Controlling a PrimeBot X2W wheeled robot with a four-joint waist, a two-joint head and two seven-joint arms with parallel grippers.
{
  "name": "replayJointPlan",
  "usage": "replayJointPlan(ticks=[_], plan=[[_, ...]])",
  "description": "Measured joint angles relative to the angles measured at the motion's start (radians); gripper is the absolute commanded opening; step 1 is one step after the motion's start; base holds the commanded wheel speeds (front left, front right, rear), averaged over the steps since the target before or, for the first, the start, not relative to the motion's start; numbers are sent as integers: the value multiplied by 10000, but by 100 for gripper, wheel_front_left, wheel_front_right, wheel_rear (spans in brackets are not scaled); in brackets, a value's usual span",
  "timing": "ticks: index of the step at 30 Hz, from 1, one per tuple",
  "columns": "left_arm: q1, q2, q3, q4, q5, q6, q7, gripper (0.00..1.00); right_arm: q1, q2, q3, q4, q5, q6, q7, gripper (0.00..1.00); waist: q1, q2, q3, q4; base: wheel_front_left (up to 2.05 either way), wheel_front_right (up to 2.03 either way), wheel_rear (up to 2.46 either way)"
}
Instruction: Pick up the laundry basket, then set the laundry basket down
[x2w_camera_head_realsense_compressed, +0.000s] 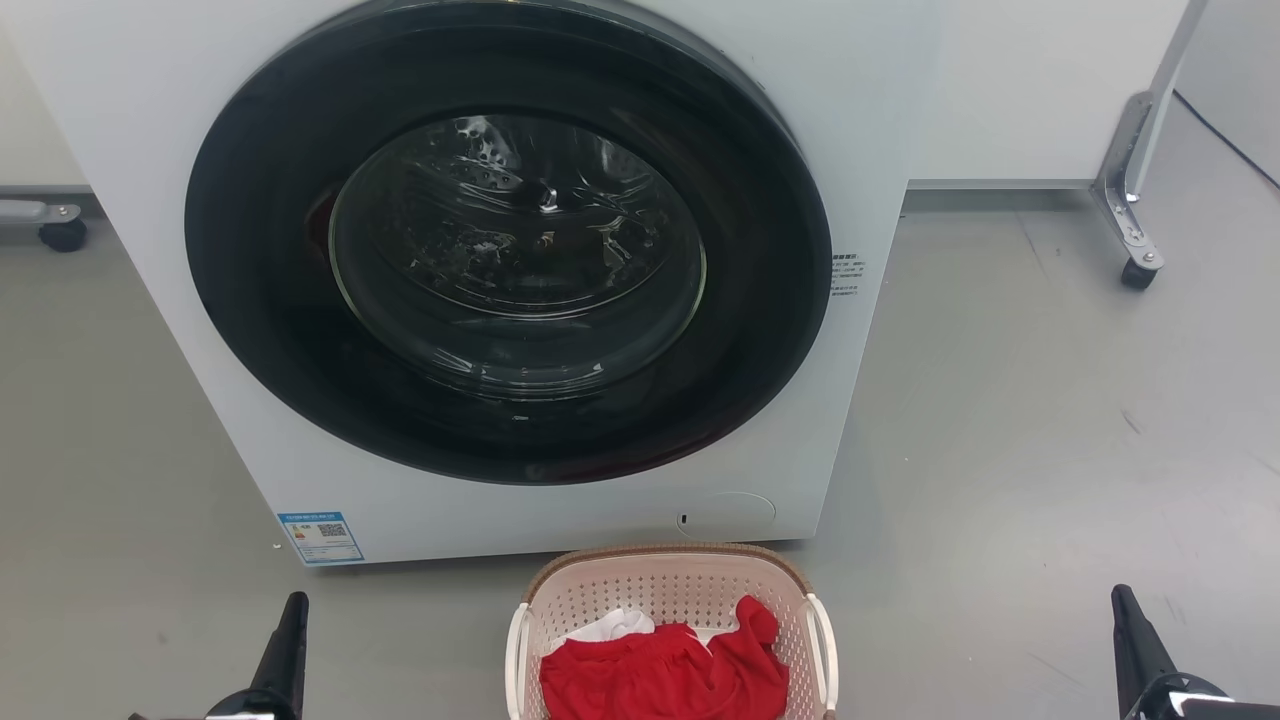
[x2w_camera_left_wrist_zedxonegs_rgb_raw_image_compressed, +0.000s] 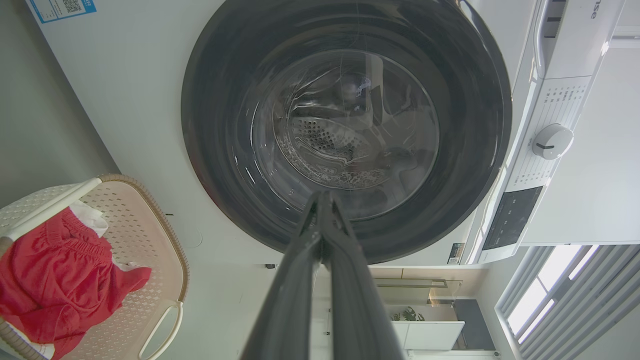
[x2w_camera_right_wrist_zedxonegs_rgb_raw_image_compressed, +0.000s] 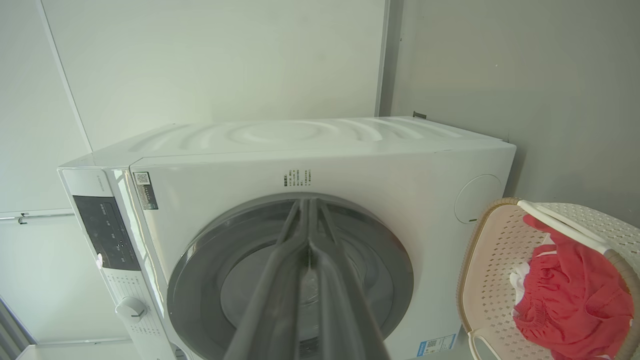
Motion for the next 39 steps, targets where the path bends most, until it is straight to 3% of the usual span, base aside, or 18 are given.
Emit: replayJointPlan(ticks=[39], plan=[[0,0,0,-4,0,0,0,0,0,2,0,-4,0,0,0,0,0,0,1,0,0,0,0]])
